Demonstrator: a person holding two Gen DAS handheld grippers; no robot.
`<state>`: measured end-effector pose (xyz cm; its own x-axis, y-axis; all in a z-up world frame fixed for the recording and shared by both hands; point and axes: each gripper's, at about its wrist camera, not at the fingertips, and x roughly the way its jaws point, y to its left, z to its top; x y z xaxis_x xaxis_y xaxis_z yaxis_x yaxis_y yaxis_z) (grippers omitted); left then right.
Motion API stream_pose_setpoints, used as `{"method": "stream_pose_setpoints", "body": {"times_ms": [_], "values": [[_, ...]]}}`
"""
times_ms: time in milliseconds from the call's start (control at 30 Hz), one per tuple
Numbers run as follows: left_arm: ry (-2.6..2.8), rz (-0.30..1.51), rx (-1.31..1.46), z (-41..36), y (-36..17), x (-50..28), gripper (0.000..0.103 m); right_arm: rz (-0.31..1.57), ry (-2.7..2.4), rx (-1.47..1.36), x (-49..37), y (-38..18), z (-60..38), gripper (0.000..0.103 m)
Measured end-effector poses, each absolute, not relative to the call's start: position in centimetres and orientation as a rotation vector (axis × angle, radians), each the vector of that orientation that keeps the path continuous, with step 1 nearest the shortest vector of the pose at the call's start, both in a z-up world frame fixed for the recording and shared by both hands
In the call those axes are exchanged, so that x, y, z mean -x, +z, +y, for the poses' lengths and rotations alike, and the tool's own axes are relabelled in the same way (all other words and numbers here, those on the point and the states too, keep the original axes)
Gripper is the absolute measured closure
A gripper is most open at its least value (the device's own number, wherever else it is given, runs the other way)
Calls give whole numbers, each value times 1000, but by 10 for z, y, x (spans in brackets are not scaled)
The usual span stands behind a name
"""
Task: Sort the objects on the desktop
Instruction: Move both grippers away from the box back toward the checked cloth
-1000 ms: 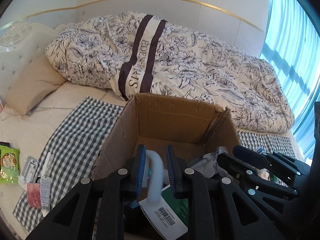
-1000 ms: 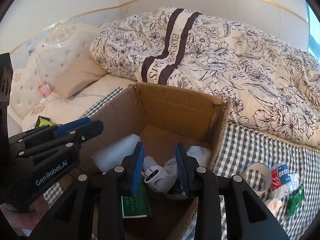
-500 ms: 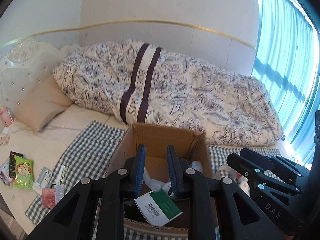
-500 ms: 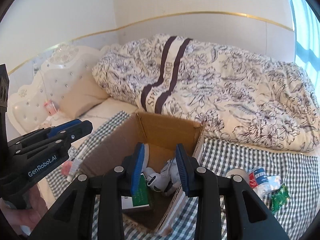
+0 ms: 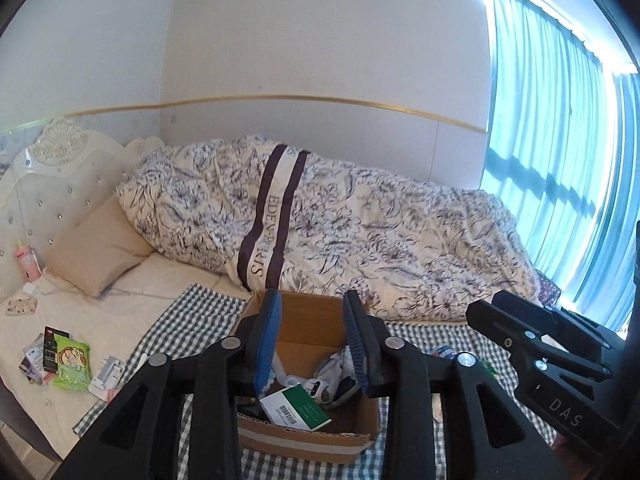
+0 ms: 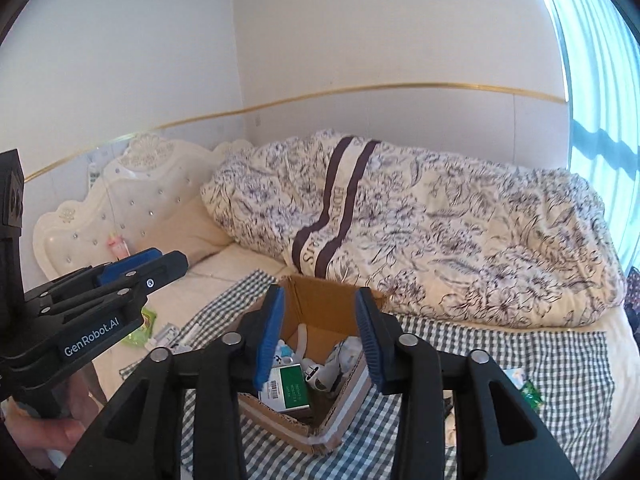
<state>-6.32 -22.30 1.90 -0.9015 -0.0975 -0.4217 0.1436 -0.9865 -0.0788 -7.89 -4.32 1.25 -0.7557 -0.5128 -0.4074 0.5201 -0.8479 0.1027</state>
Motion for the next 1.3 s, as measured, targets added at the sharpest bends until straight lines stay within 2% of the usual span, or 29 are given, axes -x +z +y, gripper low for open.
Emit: {"method": "stream_pose_setpoints", "body": {"times_ms": [233, 500, 567, 633, 867, 933, 1100, 1233, 1300], "values": [[-2961, 137, -591, -203, 31, 37, 60, 9, -2544, -533, 51, 28, -17, 62], [-2982, 94, -556, -175, 43, 15, 53, 19, -2588, -494, 25, 40, 18, 51], [-2990, 91, -546, -168, 45, 11, 49, 16, -2603, -489, 22, 41, 28, 46], [-2999, 95, -535, -161, 47, 7, 41, 9, -2619, -485, 18, 42, 42, 45], [-3037, 115, -470, -129, 52, -2, 39, 30, -2645, -500, 5, 43, 76, 42], [-3050, 146, -440, -121, 53, -5, 29, 30, -2665, -491, 1, 44, 90, 37], [-3082, 126, -426, -97, 57, -4, 19, -12, -2710, -491, -4, 45, 124, 34], [-3105, 95, -420, -82, 58, -4, 5, -47, -2739, -490, -5, 44, 143, 24], [-3119, 79, -412, -75, 58, -4, 0, -50, -2747, -494, -6, 43, 151, 23]]}}
